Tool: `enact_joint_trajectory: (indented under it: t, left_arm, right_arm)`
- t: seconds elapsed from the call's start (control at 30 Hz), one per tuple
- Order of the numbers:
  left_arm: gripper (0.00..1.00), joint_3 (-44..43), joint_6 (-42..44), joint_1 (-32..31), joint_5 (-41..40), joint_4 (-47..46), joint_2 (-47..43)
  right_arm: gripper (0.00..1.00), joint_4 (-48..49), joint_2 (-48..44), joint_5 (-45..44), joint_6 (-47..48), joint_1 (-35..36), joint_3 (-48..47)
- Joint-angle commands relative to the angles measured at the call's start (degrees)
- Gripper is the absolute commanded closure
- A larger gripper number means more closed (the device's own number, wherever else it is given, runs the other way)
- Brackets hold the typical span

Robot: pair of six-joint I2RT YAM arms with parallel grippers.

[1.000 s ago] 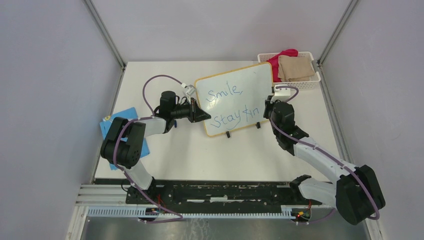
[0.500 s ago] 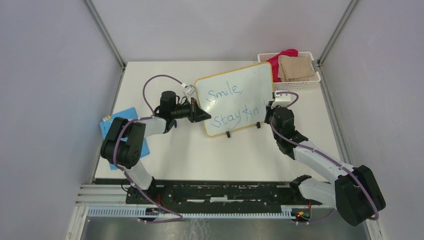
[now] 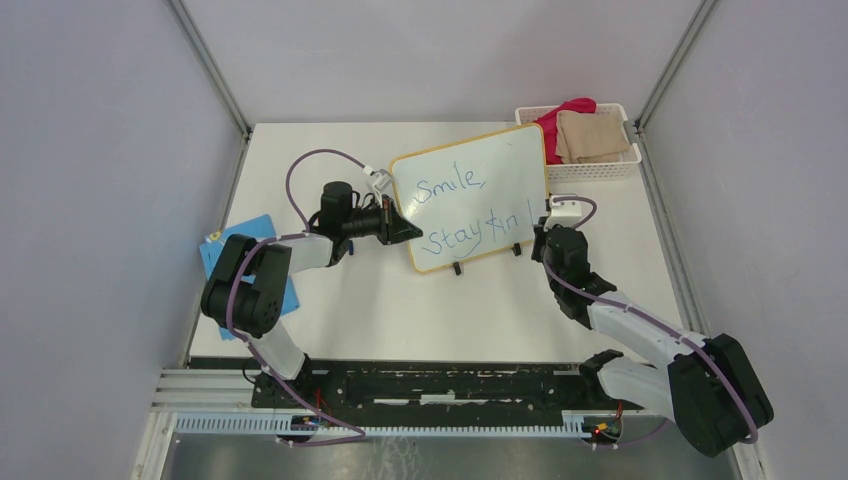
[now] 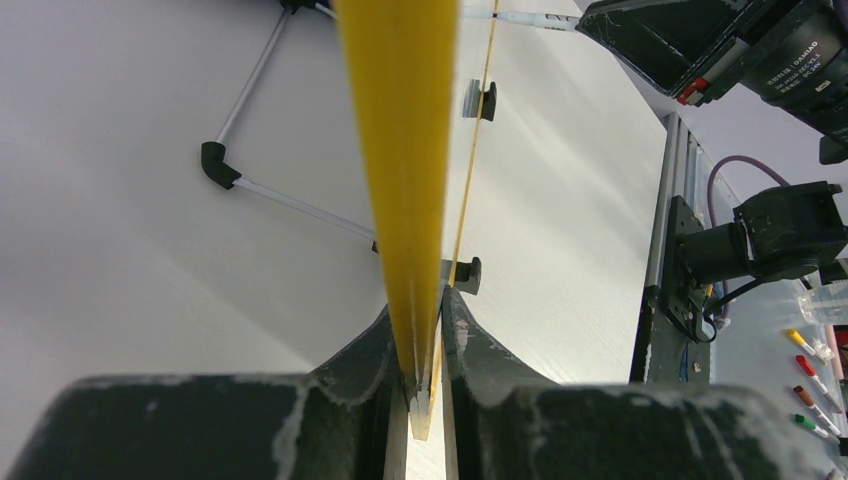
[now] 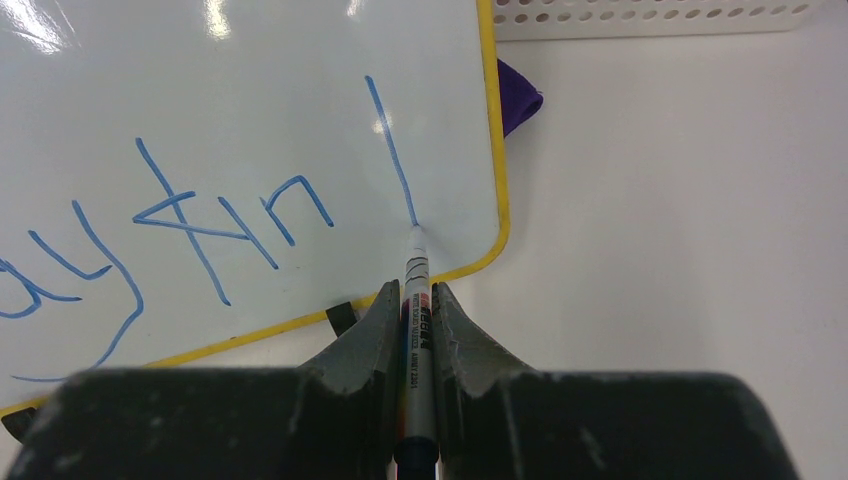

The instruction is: Write a sentence on the whiteboard

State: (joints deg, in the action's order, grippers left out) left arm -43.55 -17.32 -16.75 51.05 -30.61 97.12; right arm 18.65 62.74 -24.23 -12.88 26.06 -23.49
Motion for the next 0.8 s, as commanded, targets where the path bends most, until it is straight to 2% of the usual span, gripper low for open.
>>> enact_joint_trajectory:
  t: [0.0, 0.43, 0.77]
  left_arm:
    - [0.98, -0.1, 3.4, -0.8, -3.5, 4.7, 0.3]
    - [0.98, -0.1, 3.4, -1.0, -3.5, 4.7, 0.4]
    - [0.98, 0.0, 3.4, -1.0, -3.5, 4.7, 0.5]
  right_arm:
    - [1.00, 1.1, -0.4, 0.8, -1.1, -0.4, -1.0]
    - [1.00, 0.7, 1.5, 0.7, -0.2, -0.3, -7.3]
    - [1.00, 2.4, 1.2, 5.0, -0.4, -0.3, -6.2]
